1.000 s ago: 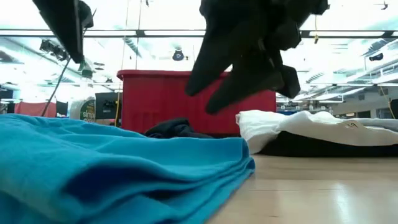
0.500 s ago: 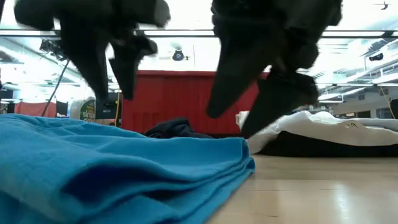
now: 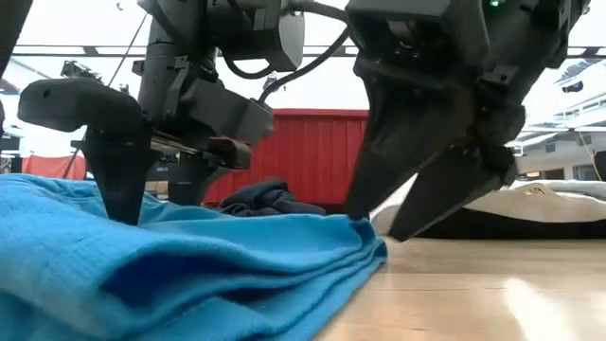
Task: Fold laundry
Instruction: Fold the blue shorts on the table, then stack the blue shorts on top of the white polo shirt
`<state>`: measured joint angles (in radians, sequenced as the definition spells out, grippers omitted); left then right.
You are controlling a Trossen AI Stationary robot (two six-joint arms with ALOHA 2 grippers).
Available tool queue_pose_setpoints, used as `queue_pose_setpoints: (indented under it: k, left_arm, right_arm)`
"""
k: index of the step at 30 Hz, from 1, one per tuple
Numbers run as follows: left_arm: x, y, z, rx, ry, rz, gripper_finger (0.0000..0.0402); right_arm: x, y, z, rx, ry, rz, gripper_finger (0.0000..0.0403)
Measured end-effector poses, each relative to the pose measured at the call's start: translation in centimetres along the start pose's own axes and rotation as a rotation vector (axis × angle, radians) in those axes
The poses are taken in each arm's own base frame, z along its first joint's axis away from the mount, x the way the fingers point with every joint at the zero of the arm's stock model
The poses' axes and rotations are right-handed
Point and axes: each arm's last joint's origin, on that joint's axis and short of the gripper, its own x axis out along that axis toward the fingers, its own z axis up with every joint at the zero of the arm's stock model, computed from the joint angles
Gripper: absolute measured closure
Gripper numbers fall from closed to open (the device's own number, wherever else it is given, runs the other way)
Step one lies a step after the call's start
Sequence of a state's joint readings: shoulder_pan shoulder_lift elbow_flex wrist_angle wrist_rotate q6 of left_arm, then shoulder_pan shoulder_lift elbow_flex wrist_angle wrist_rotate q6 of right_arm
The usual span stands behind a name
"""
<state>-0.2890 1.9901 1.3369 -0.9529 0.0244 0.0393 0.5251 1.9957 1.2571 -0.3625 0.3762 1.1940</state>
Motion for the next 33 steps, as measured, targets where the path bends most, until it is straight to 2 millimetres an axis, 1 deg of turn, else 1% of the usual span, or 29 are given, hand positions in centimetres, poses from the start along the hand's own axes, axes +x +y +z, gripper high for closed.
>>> queue_pose_setpoints:
  k: [3,5,8,10,13,17,18,20,21,22,24,26,27,29,31,33]
  left_arm:
    - [0.5,0.0,0.2,-0.028,0.005,0.000,0.0142]
    - [0.6,-0.2,0.3,-0.052,-0.005,0.000,0.0156]
    - [0.7,-0.2,0.6,-0.091,-0.030,0.000,0.0193]
    - [0.7,-0.4,0.7,-0.100,-0.049,0.001,0.0228]
    - [1.0,-0.8,1.2,-0.084,-0.077,0.005,0.0291]
    - [1.1,-1.3,1.6,-0.090,-0.119,0.001,0.0378]
    - [1.1,-1.4,1.9,-0.086,-0.143,-0.003,0.0387]
    - [1.1,-1.5,2.3,-0.065,-0.175,-0.017,0.0389]
    - [1.0,-1.5,2.2,-0.051,-0.175,-0.020,0.0389]
    - [0.8,-1.5,2.1,-0.046,-0.174,-0.019,0.0389]
    - [-0.2,-1.1,1.8,-0.050,-0.172,-0.019,0.0394]
    - [-1.4,-0.8,1.2,-0.060,-0.157,-0.022,0.0397]
    - [-2.4,-0.5,0.8,-0.069,-0.164,-0.022,0.0397]
    - [-5.5,0.0,0.5,-0.073,-0.251,-0.008,0.0398]
    - [-8.1,0.9,0.0,-0.098,-0.313,0.016,0.0399]
    - [-9.7,1.9,-0.2,-0.125,-0.369,0.041,0.0399]
  right_arm:
    - [0.9,-0.4,-0.5,0.002,-0.044,0.095,0.0099]
    - [1.4,-1.0,-0.9,0.024,-0.062,0.133,0.0099]
    - [1.7,-1.7,-1.3,0.058,-0.057,0.164,0.0108]
    - [1.9,-2.1,-1.5,0.053,-0.055,0.172,0.0127]
    - [2.0,-2.3,-1.7,-0.002,-0.045,0.192,0.0182]
    - [2.1,-1.8,-1.7,-0.048,-0.002,0.279,0.0290]
    - [2.1,-1.7,-1.8,-0.048,0.013,0.294,0.0320]
    - [2.2,-1.7,-1.8,-0.037,0.058,0.308,0.0374]
    - [2.2,-1.8,-1.9,-0.020,0.076,0.305,0.0383]
    - [2.1,-1.8,-1.9,0.006,0.091,0.301,0.0385]
    - [1.6,-1.9,-1.9,0.048,0.116,0.287,0.0384]
    - [0.6,-1.7,-2.0,0.068,0.131,0.294,0.0385]
    - [-0.2,-1.4,-1.9,0.075,0.126,0.309,0.0385]
    - [-2.4,-0.9,-1.1,0.096,0.107,0.362,0.0385]
    - [-4.7,-0.7,-0.2,0.123,0.072,0.388,0.0385]
    - [-6.6,-1.2,0.4,0.138,0.043,0.359,0.0385]
